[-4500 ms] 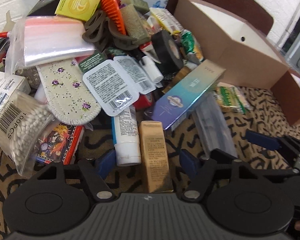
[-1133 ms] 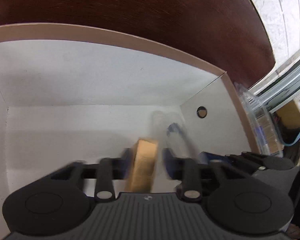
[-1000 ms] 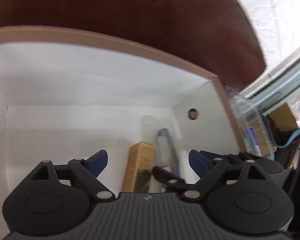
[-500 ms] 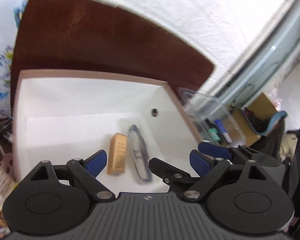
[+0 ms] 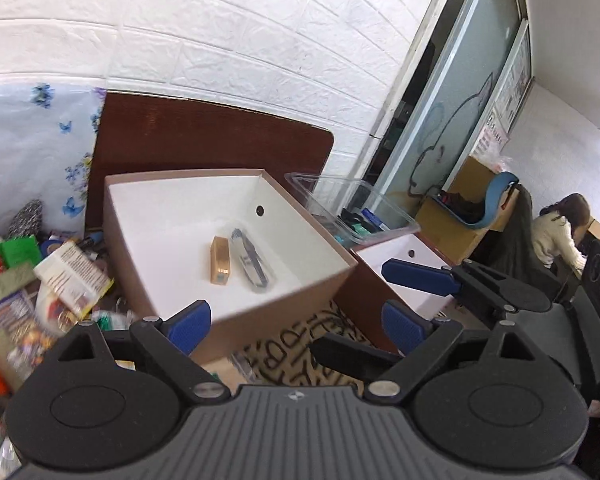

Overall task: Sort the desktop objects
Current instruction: 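Open both tools to drop the items inside the brown box, then grasp the green Plant avoidance packet with left tool while right tool grasps the teal box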

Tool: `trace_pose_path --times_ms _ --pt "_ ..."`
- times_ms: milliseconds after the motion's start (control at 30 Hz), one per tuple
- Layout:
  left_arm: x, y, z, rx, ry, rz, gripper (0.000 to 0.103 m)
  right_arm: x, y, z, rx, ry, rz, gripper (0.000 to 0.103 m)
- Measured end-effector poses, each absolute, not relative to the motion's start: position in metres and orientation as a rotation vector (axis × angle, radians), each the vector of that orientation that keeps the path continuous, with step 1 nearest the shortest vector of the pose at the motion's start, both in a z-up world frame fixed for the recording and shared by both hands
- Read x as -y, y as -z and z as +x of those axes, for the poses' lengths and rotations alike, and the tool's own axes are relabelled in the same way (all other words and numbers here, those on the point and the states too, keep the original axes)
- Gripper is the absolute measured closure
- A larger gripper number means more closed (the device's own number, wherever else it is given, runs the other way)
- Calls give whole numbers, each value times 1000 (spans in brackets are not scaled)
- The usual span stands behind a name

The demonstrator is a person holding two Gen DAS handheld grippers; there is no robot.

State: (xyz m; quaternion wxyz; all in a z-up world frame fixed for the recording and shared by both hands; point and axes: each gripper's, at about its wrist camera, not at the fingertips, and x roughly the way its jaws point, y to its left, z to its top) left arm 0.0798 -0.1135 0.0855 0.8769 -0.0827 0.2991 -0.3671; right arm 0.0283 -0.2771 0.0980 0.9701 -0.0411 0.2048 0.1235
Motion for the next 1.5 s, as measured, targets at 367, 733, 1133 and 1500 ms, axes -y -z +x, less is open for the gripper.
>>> trace_pose_path --times_ms 367,733,1133,1500 --pt "10 -21 -7 -672 528 -240 7 245 -65 -53 -472 -418 -137 7" --pt "10 70 -28 -898 472 -53 8 232 22 -45 -679 -387 -126 8" --pt "2 93 -19 -893 417 -16 39 215 41 -14 -757 -432 -36 8" --pt "-28 90 -3 -839 334 -192 38 163 53 52 -801 -456 61 9"
